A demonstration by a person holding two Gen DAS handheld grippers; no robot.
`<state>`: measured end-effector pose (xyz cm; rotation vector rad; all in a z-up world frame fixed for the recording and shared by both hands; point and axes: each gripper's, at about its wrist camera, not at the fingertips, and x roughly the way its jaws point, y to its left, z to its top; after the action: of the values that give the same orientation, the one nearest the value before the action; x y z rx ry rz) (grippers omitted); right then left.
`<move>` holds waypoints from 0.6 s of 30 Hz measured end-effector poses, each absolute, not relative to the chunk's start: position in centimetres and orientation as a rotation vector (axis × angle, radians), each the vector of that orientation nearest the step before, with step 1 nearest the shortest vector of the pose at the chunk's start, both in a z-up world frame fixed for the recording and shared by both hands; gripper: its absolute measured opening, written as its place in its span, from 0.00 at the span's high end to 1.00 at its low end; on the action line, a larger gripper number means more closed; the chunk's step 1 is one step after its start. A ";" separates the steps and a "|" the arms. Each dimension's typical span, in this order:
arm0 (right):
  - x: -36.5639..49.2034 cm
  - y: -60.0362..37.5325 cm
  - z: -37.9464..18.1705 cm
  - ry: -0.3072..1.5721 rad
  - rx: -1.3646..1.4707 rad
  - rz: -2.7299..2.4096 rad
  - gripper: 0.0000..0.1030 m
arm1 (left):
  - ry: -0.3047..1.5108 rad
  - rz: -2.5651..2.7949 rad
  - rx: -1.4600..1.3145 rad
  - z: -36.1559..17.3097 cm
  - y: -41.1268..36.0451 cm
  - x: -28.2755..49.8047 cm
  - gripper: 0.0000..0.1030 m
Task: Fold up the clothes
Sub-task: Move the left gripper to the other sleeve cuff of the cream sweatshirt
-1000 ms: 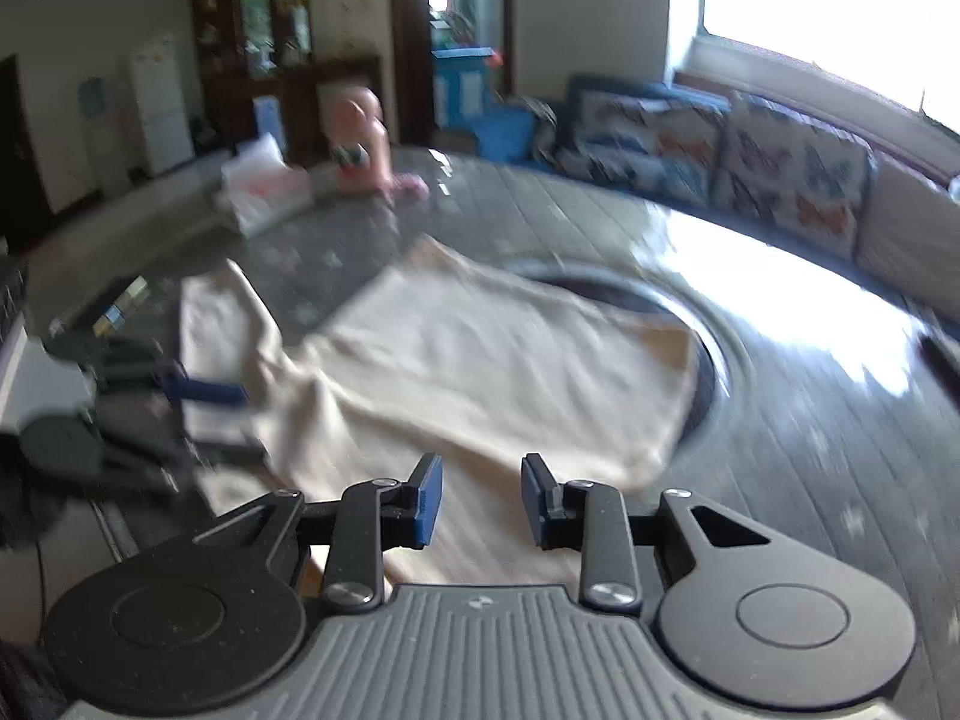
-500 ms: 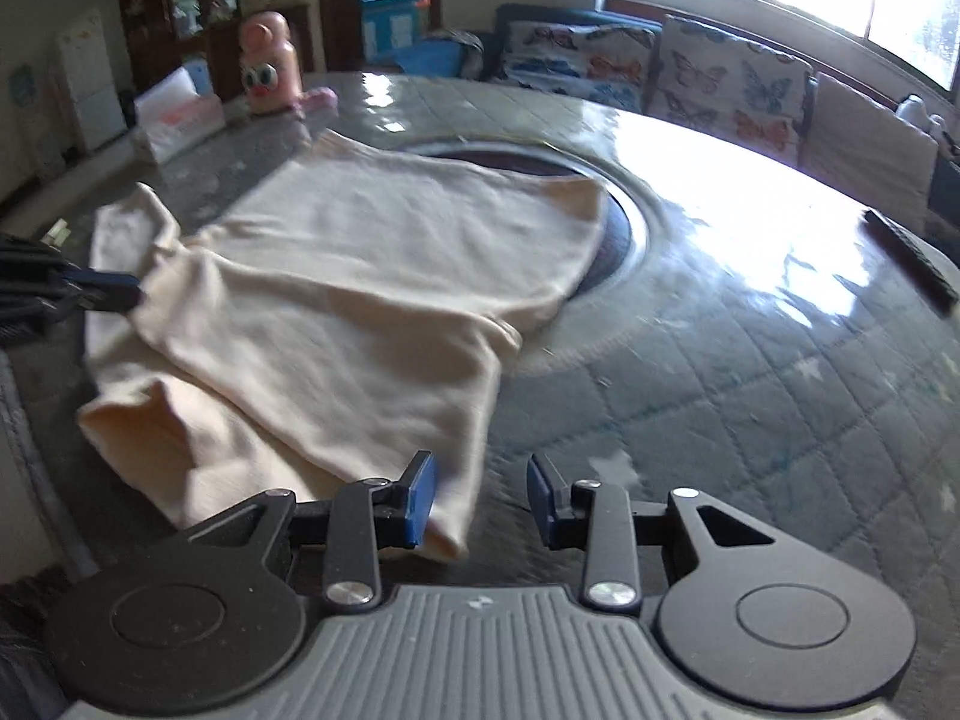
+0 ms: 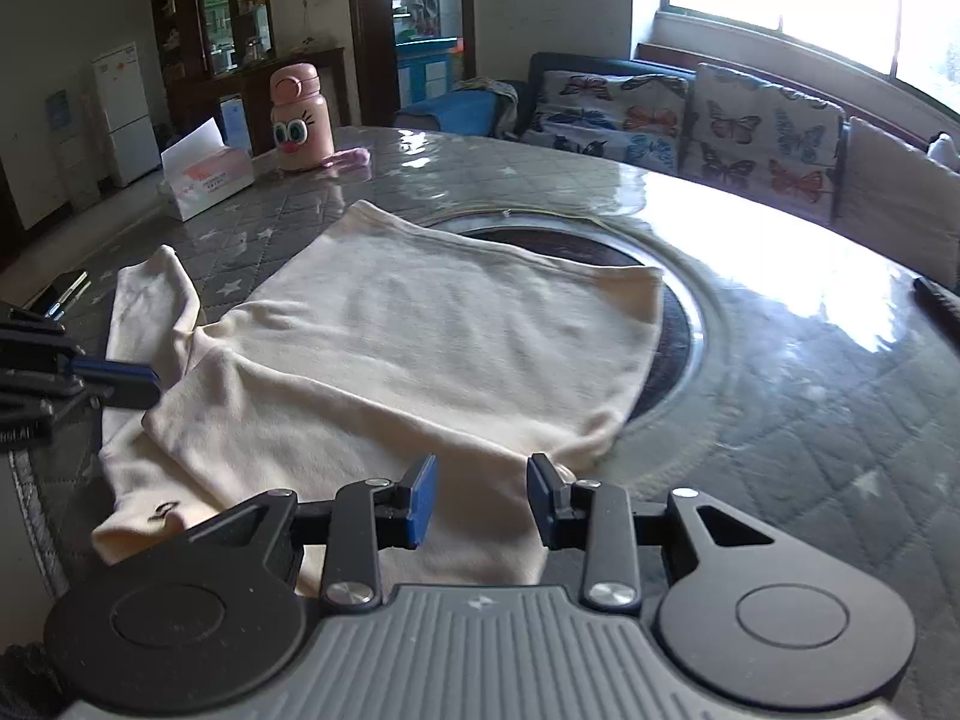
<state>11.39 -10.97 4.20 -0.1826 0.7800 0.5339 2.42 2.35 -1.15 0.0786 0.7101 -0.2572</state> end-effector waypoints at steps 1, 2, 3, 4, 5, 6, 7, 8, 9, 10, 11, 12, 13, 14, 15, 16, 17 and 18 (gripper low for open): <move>11.6 -10.9 3.9 0.786 -0.181 0.532 0.68 | 0.725 -0.254 0.078 -1.6 2.4 2.7 0.94; 11.7 -10.8 3.6 0.792 -0.179 0.530 0.68 | 0.737 -0.252 0.078 -1.9 2.5 2.9 0.94; 11.7 -10.8 3.5 0.793 -0.181 0.528 0.69 | 0.743 -0.248 0.079 -2.2 2.7 2.9 0.94; 11.7 -10.9 3.5 0.792 -0.185 0.527 0.69 | 0.746 -0.248 0.079 -2.4 2.9 2.8 0.94; 11.7 -10.9 3.5 0.791 -0.188 0.526 0.69 | 0.743 -0.249 0.077 -2.3 3.1 2.7 0.94; 11.7 -10.8 3.6 0.789 -0.194 0.525 0.69 | 0.741 -0.248 0.076 -2.2 3.3 2.5 0.94; 11.7 -10.7 3.8 0.786 -0.200 0.525 0.68 | 0.738 -0.247 0.075 -2.1 3.5 2.3 0.94; 11.6 -10.6 4.0 0.783 -0.207 0.525 0.68 | 0.737 -0.243 0.073 -2.0 3.7 2.2 0.94; 11.6 -10.4 4.1 0.780 -0.209 0.533 0.68 | 0.737 -0.236 0.070 -2.0 3.9 2.1 0.94; 11.6 -10.1 4.3 0.776 -0.209 0.545 0.68 | 0.738 -0.229 0.063 -1.9 4.2 2.1 0.94; 11.6 -9.6 4.4 0.774 -0.211 0.563 0.68 | 0.740 -0.221 0.052 -1.9 4.5 2.1 0.93; 11.5 -8.9 4.4 0.772 -0.215 0.584 0.68 | 0.740 -0.212 0.042 -1.8 4.9 2.0 0.91; 11.5 -8.3 4.3 0.773 -0.220 0.600 0.68 | 0.737 -0.199 0.034 -1.7 5.3 1.9 0.88; 11.6 -7.8 4.2 0.775 -0.226 0.616 0.68 | 0.733 -0.186 0.026 -1.6 5.7 1.8 0.82; 11.6 -7.2 4.1 0.777 -0.233 0.631 0.68 | 0.729 -0.169 0.021 -1.4 6.2 1.7 0.78; 11.6 -6.5 4.0 0.778 -0.241 0.647 0.68 | 0.725 -0.147 0.018 -1.2 6.7 1.7 0.72; 11.6 -5.8 3.8 0.779 -0.250 0.663 0.68 | 0.721 -0.124 0.014 -1.1 7.3 1.7 0.70; 11.7 -4.9 3.6 0.777 -0.260 0.680 0.69 | 0.719 -0.100 0.010 -1.0 7.9 1.7 0.70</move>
<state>11.68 -4.87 3.64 -0.2604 0.7769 0.6798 1.66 7.93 -0.97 0.0097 0.7186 -0.1003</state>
